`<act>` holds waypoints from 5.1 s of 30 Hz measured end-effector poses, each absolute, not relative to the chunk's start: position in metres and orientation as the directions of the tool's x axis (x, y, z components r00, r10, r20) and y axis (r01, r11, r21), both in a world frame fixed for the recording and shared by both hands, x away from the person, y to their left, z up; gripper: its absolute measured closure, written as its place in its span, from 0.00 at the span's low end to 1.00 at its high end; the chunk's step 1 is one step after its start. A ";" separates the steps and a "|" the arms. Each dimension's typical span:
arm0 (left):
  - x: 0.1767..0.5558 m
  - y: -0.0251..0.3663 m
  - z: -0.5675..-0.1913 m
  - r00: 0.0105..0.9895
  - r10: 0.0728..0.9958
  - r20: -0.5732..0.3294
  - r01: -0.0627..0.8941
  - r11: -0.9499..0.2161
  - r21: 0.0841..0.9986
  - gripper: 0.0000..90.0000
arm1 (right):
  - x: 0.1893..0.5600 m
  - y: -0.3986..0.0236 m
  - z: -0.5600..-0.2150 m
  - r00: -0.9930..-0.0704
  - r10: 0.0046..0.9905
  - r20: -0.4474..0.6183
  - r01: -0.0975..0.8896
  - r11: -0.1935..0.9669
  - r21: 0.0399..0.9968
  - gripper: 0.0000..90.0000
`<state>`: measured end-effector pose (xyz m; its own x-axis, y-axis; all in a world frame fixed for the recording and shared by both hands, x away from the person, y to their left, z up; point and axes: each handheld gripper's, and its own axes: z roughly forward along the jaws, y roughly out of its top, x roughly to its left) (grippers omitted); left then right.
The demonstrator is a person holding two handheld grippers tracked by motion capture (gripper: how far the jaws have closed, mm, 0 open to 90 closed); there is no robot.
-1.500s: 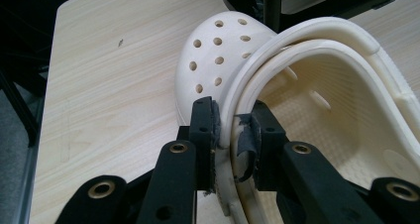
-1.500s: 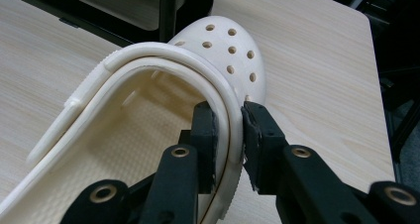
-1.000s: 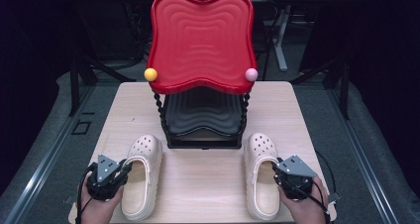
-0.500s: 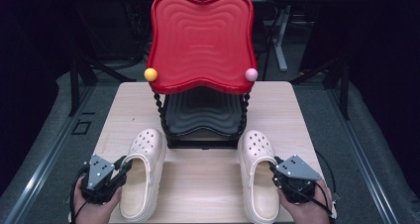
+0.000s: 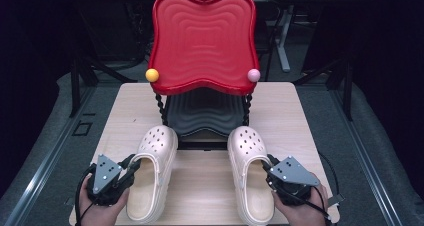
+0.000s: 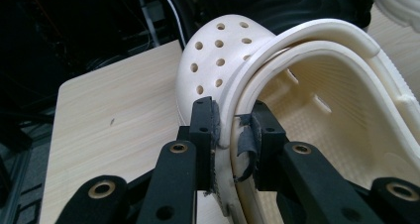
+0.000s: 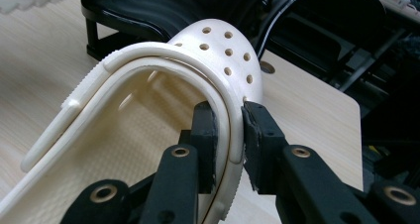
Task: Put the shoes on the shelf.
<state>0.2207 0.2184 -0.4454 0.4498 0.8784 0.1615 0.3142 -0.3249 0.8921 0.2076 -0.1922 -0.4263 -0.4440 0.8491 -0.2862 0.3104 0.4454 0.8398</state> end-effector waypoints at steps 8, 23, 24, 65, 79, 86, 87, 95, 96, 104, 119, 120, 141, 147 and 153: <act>0.227 0.199 -0.440 0.476 0.859 0.190 0.275 -0.350 0.896 0.85 | 0.216 -0.177 -0.425 -0.457 0.840 -0.293 0.283 0.449 0.847 0.84; 0.264 0.162 -0.431 0.485 0.841 0.240 0.230 -0.387 0.893 0.85 | 0.245 -0.149 -0.419 -0.444 0.829 -0.339 0.228 0.470 0.853 0.85; 0.267 0.160 -0.431 0.483 0.841 0.243 0.229 -0.390 0.892 0.85 | 0.249 -0.147 -0.418 -0.444 0.828 -0.342 0.223 0.472 0.853 0.85; 0.363 0.118 -0.440 0.407 0.885 0.228 0.224 -0.338 0.914 0.82 | 0.352 -0.092 -0.426 -0.284 0.880 -0.380 0.254 0.451 0.856 0.83; 0.361 0.121 -0.440 0.451 0.879 0.152 0.232 -0.280 0.931 0.64 | 0.351 -0.096 -0.428 -0.372 0.879 -0.299 0.234 0.400 0.886 0.71; 0.358 0.121 -0.439 0.458 0.878 0.139 0.224 -0.265 0.938 0.55 | 0.348 -0.101 -0.423 -0.391 0.882 -0.263 0.242 0.374 0.895 0.64; 0.357 0.122 -0.439 0.460 0.877 0.142 0.222 -0.268 0.937 0.54 | 0.347 -0.102 -0.422 -0.392 0.882 -0.260 0.246 0.373 0.895 0.63; 0.346 0.127 -0.438 0.471 0.870 0.145 0.220 -0.275 0.936 0.53 | 0.332 -0.106 -0.419 -0.435 0.859 -0.269 0.231 0.396 0.889 0.58; 0.344 0.129 -0.437 0.474 0.868 0.145 0.219 -0.275 0.936 0.53 | 0.329 -0.107 -0.418 -0.434 0.858 -0.273 0.227 0.397 0.889 0.57; 0.329 0.145 -0.436 0.488 0.866 0.111 0.222 -0.246 0.944 0.52 | 0.309 -0.111 -0.420 -0.427 0.839 -0.338 0.179 0.445 0.878 0.52; 0.290 0.160 -0.455 0.537 0.839 0.090 0.232 -0.249 0.940 0.59 | 0.277 -0.129 -0.440 -0.490 0.861 -0.138 0.247 0.289 0.925 0.66; 0.288 0.162 -0.457 0.544 0.834 0.089 0.229 -0.249 0.941 0.60 | 0.274 -0.129 -0.442 -0.492 0.859 -0.141 0.240 0.290 0.926 0.68; 0.254 0.168 -0.497 0.605 0.796 0.026 0.284 -0.246 0.927 0.93 | 0.241 -0.128 -0.492 -0.569 0.821 -0.052 0.335 0.289 0.897 0.97; 0.255 0.160 -0.510 0.621 0.783 0.020 0.308 -0.267 0.913 0.99 | 0.244 -0.124 -0.505 -0.584 0.810 -0.053 0.357 0.315 0.879 1.00; 0.258 0.156 -0.520 0.624 0.782 0.016 0.328 -0.280 0.903 1.00 | 0.248 -0.120 -0.515 -0.588 0.808 -0.047 0.370 0.320 0.872 1.00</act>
<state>0.2582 0.1564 -0.5201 0.6235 0.7816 0.0158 0.3275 -0.2796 0.9025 0.2479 -0.1198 -0.5148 -0.5877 0.8077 -0.0469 0.3702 0.3200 0.8721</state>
